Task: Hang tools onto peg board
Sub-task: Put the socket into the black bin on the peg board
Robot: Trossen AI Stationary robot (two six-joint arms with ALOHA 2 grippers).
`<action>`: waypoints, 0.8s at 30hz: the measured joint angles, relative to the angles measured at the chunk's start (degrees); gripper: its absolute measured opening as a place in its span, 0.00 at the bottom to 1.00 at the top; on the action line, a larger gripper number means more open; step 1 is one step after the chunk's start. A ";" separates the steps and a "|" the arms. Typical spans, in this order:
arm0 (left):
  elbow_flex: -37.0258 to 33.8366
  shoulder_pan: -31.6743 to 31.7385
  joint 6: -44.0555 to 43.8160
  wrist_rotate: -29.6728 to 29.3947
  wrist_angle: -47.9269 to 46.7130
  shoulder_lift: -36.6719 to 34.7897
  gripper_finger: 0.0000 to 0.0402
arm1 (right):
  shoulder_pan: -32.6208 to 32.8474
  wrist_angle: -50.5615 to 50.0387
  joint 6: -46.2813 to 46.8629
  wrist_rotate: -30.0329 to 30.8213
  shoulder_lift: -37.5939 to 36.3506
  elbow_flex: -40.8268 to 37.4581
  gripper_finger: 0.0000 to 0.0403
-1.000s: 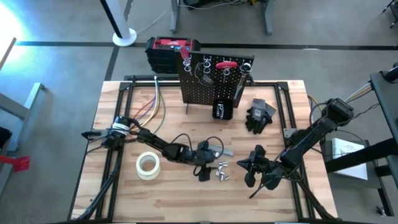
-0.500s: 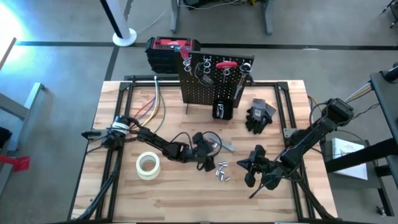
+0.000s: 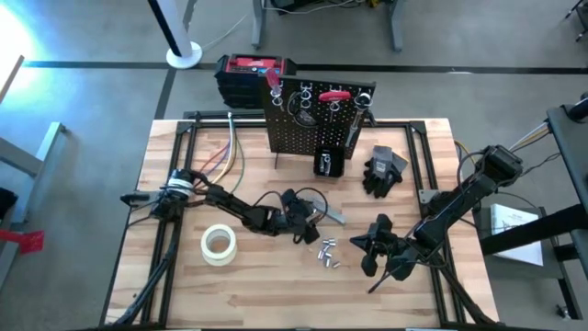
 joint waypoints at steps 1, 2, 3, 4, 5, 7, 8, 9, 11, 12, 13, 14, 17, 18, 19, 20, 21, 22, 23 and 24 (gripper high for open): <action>0.00 0.06 -0.72 0.00 -0.39 0.00 0.56 | 0.00 -0.02 0.00 0.02 0.00 0.00 0.01; 0.00 0.12 -1.31 0.00 -0.92 0.06 0.54 | 0.00 0.04 0.00 0.02 0.00 0.00 0.01; 0.00 0.13 -1.71 0.00 -1.71 0.17 0.52 | 0.00 0.03 0.00 0.02 0.00 0.00 0.01; 0.00 0.13 -2.12 0.02 -2.47 0.39 0.48 | 0.00 0.02 0.00 0.01 0.00 0.00 0.01; 0.00 0.13 -2.31 0.03 -2.74 0.71 0.44 | 0.00 0.02 0.00 0.01 0.00 0.00 0.01; 0.02 0.10 -3.05 0.39 -3.62 1.31 0.35 | 0.00 0.02 0.00 0.00 0.00 0.00 0.01; 0.17 0.08 -3.66 0.97 -4.18 1.43 0.30 | 0.00 0.02 0.05 0.00 0.00 0.00 0.01; 0.20 0.15 -4.95 1.41 -4.46 1.72 0.25 | 0.00 0.02 0.09 0.00 0.00 0.00 0.01; 0.28 0.13 -5.96 1.76 -4.46 2.02 0.18 | 0.00 0.04 0.09 0.00 0.00 0.00 0.01; 0.28 0.13 -5.83 1.90 -4.47 2.05 0.15 | 0.00 0.06 0.09 0.00 0.00 0.00 0.01; 0.25 0.14 -5.40 2.16 -4.38 2.05 0.13 | 0.00 0.10 0.08 0.01 -0.01 0.00 0.01; 0.23 0.15 -4.82 2.29 -4.17 2.05 0.13 | 0.00 0.07 0.07 0.04 0.00 0.00 0.01; 0.13 0.22 -2.65 2.88 -4.15 1.48 0.13 | 0.00 0.09 0.11 0.06 0.00 0.00 0.01; 0.11 0.22 -1.70 3.16 -4.35 1.04 0.13 | 0.00 0.09 0.11 0.06 -0.01 0.00 0.01; 0.08 0.22 -0.62 3.60 -4.67 0.66 0.13 | 0.00 0.09 0.14 0.09 -0.01 0.00 0.01; -0.01 0.18 0.42 4.01 -4.97 0.16 0.13 | 0.00 0.09 0.20 0.08 -0.02 0.00 0.01; -0.09 0.17 1.31 4.35 -5.43 -0.48 0.13 | 0.00 0.09 0.33 0.08 -0.02 0.00 0.01; -0.21 0.15 2.29 5.31 -5.87 -1.27 0.13 | 0.00 0.09 0.39 0.10 0.00 0.00 0.01; -0.22 0.09 3.32 6.37 -5.97 -2.20 0.13 | 0.00 0.11 0.41 0.11 -0.02 0.00 0.01; -0.22 0.06 4.15 7.38 -5.60 -3.29 0.13 | 0.00 0.04 0.42 0.11 -0.01 0.00 0.01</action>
